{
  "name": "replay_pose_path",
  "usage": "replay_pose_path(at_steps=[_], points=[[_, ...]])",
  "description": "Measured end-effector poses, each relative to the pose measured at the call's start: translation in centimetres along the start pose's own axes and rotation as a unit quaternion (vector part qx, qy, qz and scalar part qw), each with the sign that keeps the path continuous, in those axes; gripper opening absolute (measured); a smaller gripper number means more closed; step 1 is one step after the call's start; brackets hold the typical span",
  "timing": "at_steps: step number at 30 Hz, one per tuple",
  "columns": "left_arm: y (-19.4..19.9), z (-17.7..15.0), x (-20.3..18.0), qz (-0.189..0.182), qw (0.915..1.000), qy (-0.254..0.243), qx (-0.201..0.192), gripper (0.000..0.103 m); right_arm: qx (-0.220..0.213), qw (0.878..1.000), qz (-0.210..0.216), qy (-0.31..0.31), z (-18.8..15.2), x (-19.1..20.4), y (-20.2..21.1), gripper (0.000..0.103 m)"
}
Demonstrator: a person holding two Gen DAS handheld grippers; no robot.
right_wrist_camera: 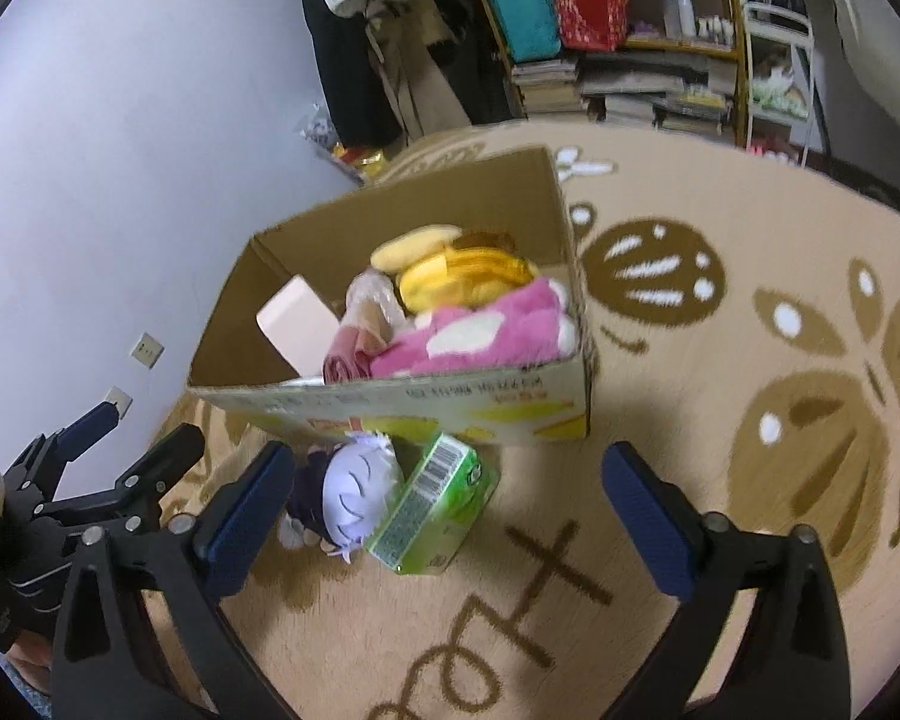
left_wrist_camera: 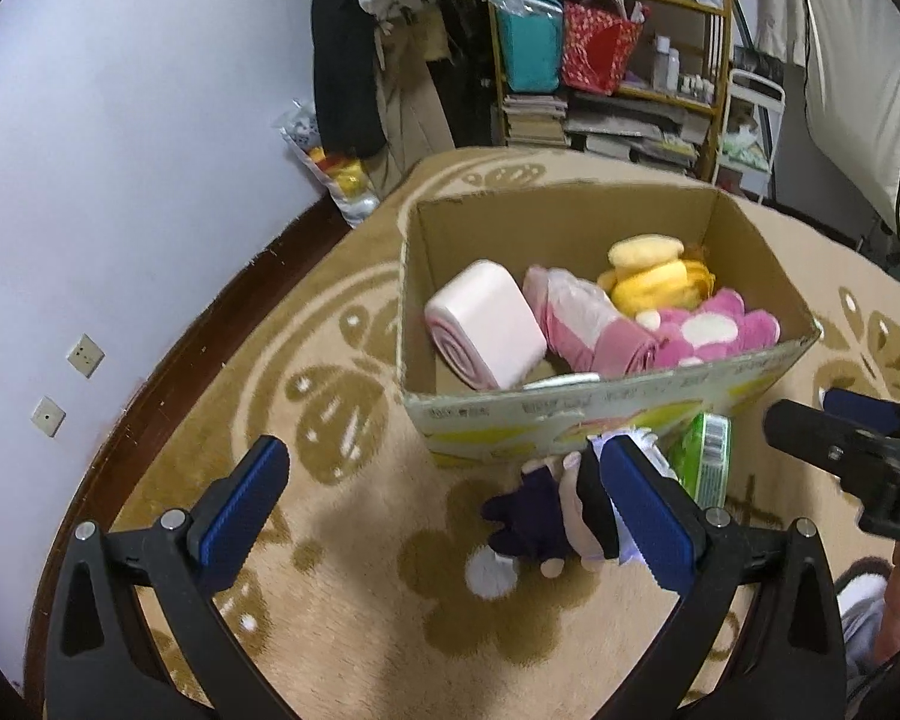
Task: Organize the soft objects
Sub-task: 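Move both tools back down toward the doll and green tissue pack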
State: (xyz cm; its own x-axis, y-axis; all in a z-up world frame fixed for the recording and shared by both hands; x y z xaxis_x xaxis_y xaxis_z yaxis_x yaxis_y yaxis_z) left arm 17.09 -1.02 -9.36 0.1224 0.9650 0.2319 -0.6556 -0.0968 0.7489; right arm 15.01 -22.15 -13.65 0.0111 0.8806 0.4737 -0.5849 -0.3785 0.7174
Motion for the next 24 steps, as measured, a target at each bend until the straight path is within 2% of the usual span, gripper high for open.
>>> replay_pose_path(at_steps=[2,10,15,17,22,24], points=[[-0.4,-0.2,-0.4,-0.007,0.9999,-0.001,0.008,0.103,0.012,1.000,0.009,-0.006,-0.3,-0.2,-0.6,0.089],[-2.3,-0.8,-1.0,-0.019,0.9991,-0.006,0.037,0.103,0.039,0.999,0.013,-0.019,-1.1,-0.8,-2.8,0.088],[-3.1,-0.9,-1.3,-0.042,0.9980,-0.002,0.048,0.103,0.049,0.998,0.017,-0.036,-1.2,-1.6,-3.9,0.087],[-3.4,-1.0,-1.6,-0.044,0.9977,-0.007,0.051,0.103,0.054,0.997,0.021,-0.046,-1.3,-2.0,-4.4,0.081],[-4.3,-1.3,-2.6,-0.059,0.9960,-0.021,0.064,0.103,0.062,0.996,0.024,-0.063,-1.3,-2.5,-5.5,0.078],[-4.4,-1.5,-3.1,-0.065,0.9954,-0.026,0.066,0.103,0.065,0.995,0.026,-0.069,-1.3,-2.8,-5.8,0.072]])
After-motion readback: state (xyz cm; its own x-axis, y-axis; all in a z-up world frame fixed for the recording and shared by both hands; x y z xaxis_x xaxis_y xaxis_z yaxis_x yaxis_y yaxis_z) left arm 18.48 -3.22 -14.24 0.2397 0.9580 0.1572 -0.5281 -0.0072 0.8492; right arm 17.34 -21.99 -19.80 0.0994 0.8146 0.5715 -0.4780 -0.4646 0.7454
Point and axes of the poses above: each gripper's, at about its wrist camera, not at the fingertips, and y roughly against the way its jaws point, x to its left, z to its top, the point moved 5 cm from there along -y, roughly the way its jaws point, and after that the axes turned 8 degrees about z, right-handed, at the moved point
